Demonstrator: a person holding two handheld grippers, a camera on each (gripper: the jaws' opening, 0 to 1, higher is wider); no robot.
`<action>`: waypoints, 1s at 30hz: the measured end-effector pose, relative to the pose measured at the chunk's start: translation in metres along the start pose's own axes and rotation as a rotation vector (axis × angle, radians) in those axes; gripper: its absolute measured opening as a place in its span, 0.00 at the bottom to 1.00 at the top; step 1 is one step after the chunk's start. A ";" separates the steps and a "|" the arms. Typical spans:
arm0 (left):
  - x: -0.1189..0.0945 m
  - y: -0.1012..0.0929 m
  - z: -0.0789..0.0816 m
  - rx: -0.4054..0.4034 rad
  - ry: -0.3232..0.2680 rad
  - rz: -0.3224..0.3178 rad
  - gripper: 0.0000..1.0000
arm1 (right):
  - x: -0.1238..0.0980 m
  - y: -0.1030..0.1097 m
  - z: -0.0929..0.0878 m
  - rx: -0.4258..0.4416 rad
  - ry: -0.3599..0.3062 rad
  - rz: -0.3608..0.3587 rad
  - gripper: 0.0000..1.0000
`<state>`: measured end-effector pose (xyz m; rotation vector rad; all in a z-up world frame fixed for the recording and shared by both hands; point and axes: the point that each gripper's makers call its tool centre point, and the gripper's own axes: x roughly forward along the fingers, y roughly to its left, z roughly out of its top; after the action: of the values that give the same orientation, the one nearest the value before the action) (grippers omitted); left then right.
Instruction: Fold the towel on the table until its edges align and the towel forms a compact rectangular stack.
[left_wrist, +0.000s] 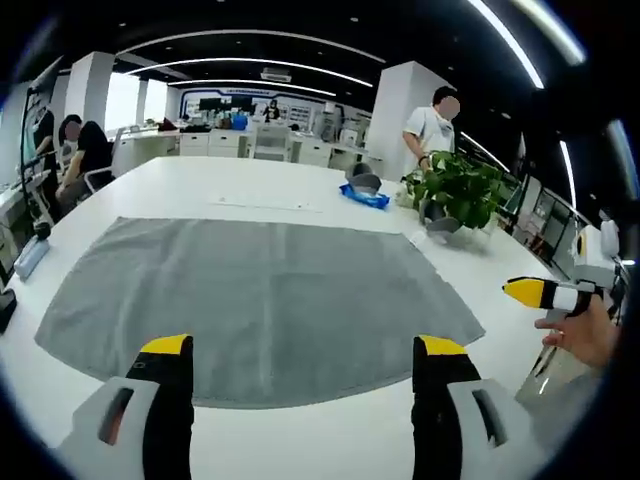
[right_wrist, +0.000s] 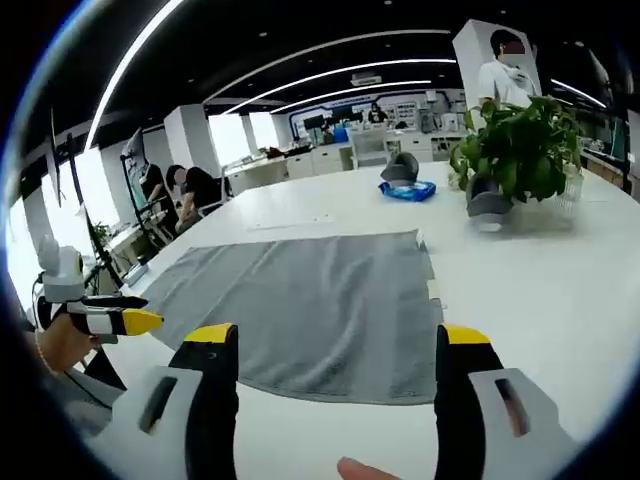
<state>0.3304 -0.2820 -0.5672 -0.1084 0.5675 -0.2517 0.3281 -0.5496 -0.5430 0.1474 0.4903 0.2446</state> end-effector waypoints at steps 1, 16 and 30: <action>0.000 0.000 0.000 -0.003 0.000 -0.001 0.93 | 0.000 0.000 0.000 -0.003 0.001 0.000 0.81; 0.000 0.000 -0.002 0.001 0.010 0.002 0.93 | 0.000 0.000 -0.002 -0.004 0.009 0.000 0.80; 0.001 0.002 -0.005 0.002 0.022 0.007 0.91 | 0.000 0.000 -0.004 -0.004 0.018 -0.002 0.79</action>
<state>0.3288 -0.2808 -0.5719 -0.1021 0.5896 -0.2469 0.3265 -0.5495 -0.5462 0.1406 0.5076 0.2448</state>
